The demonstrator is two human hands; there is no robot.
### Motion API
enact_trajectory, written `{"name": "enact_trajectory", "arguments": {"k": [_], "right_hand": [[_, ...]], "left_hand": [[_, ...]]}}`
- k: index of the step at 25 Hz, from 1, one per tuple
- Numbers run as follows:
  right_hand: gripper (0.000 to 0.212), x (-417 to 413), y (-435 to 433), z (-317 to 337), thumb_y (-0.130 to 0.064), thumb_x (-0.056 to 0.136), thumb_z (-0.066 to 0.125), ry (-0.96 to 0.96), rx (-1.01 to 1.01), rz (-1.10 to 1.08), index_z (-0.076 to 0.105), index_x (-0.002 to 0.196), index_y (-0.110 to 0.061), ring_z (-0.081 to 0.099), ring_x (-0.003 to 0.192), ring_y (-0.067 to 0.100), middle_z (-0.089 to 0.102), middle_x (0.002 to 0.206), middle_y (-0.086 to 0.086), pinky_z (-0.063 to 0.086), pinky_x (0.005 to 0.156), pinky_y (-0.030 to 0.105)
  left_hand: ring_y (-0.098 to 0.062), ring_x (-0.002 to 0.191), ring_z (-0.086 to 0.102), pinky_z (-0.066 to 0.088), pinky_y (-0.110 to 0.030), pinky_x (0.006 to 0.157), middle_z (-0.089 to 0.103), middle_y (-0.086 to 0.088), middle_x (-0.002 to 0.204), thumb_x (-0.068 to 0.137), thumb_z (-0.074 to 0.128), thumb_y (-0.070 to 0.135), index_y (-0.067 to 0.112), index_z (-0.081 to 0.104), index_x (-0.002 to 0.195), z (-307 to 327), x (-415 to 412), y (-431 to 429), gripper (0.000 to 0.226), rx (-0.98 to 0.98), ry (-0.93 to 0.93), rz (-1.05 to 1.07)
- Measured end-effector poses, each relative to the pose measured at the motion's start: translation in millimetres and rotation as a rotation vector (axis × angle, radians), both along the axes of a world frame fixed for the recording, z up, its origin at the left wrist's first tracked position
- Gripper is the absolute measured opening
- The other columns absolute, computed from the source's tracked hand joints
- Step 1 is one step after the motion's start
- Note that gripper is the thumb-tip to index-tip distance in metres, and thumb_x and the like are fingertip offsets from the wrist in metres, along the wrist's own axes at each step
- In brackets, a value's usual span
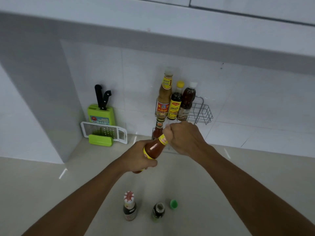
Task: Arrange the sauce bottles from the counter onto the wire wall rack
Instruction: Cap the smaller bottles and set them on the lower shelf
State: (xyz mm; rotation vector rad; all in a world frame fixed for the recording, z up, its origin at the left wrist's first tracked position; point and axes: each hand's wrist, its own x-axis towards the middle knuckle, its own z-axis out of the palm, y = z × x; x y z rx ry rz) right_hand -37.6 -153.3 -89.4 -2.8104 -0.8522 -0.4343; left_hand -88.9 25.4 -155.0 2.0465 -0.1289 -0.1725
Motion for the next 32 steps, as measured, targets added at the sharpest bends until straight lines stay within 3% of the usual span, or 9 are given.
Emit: {"name": "enact_trajectory", "arguments": {"k": [2,4,8,10,13,18,23,27,32], "right_hand": [[0.035,2.0,3.5,-4.7,-0.032,0.101,0.03,0.097,-0.062,-0.174,0.053,0.085,-0.012,0.055,0.077,0.027,0.051,0.077,0.005,0.033,0.061,0.03],[0.033,4.2,1.5,-0.9,-0.032,0.103,0.032,0.132,-0.103,-0.193,0.057,0.097,-0.01,0.055,0.08,0.026,0.051,0.081,0.005,0.036,0.062,0.031],[0.037,11.9,-12.7,15.0,-0.047,0.098,0.035,0.048,0.084,0.154,0.048,0.076,-0.02,0.046,0.057,0.015,0.046,0.063,-0.006,0.033,0.053,0.026],[0.033,16.5,-14.8,12.8,-0.042,0.09,0.031,-0.024,0.089,0.244,0.043,0.068,-0.019,0.041,0.052,0.019,0.041,0.058,-0.004,0.027,0.052,0.026],[0.043,23.3,-13.2,-2.9,-0.045,0.08,0.015,0.019,0.012,0.034,0.044,0.063,-0.017,0.045,0.059,0.024,0.046,0.061,0.003,0.03,0.057,0.03],[0.039,25.8,-19.9,-13.0,-0.047,0.081,0.013,0.126,0.097,-0.195,0.033,0.055,-0.024,0.046,0.066,0.024,0.044,0.06,0.002,0.027,0.053,0.03],[0.033,15.0,-29.5,-13.4,-0.049,0.086,0.072,0.636,0.688,-0.082,0.061,0.088,-0.019,0.064,0.048,0.018,0.069,0.071,0.001,0.049,0.042,0.028],[0.038,22.1,-37.5,-46.3,-0.035,0.082,0.082,0.732,0.781,-0.044,0.07,0.112,-0.014,0.078,0.071,0.025,0.079,0.093,0.008,0.065,0.07,0.05],[0.033,39.9,-40.4,-68.8,-0.02,0.08,0.084,0.451,0.726,-0.118,0.068,0.094,-0.045,0.069,0.078,-0.014,0.071,0.082,-0.025,0.052,0.068,0.006]], "left_hand": [[-0.023,0.072,0.065,0.056,-0.033,0.067,0.07,0.004,0.08,0.058,0.075,0.035,0.034,0.058,0.101,-1.0,3.4,-3.7,0.046,0.406,-0.181,0.188],[-0.022,0.079,0.068,0.056,-0.032,0.07,0.072,0.005,0.088,0.058,0.073,0.042,0.035,0.056,0.108,-2.0,3.6,-9.6,0.053,0.536,-0.247,0.271],[-0.022,0.056,0.064,0.055,-0.036,0.059,0.066,-0.004,0.072,0.062,0.079,0.01,0.025,0.064,0.093,9.3,9.3,-0.7,0.037,-0.102,0.088,-0.06],[-0.026,0.054,0.063,0.054,-0.037,0.059,0.063,-0.012,0.071,0.063,0.078,0.004,0.015,0.063,0.09,10.9,12.5,-1.2,0.032,-0.13,0.151,-0.168],[-0.019,0.055,0.064,0.055,-0.033,0.057,0.065,-0.003,0.073,0.061,0.079,0.017,0.02,0.062,0.095,2.6,16.4,-16.2,0.038,0.01,0.09,-0.041],[-0.021,0.088,0.07,0.052,-0.028,0.073,0.074,0.006,0.101,0.065,0.07,0.044,0.038,0.051,0.123,-6.3,19.2,-33.6,0.061,0.583,-0.384,0.263],[-0.013,0.093,0.068,0.06,-0.038,0.081,0.07,0.008,0.106,0.062,0.081,0.035,0.042,0.05,0.115,-11.0,35.0,-34.4,0.062,0.068,-0.155,0.136],[-0.012,0.1,0.067,0.061,-0.038,0.082,0.064,0.008,0.115,0.064,0.084,0.035,0.036,0.039,0.123,-23.4,53.3,-35.1,0.074,0.044,-0.121,0.051],[-0.009,0.116,0.049,0.041,-0.009,0.085,0.047,0.001,0.134,0.069,0.087,0.024,0.021,0.033,0.142,-45.5,83.4,-14.7,0.092,0.032,0.012,0.034]]}}
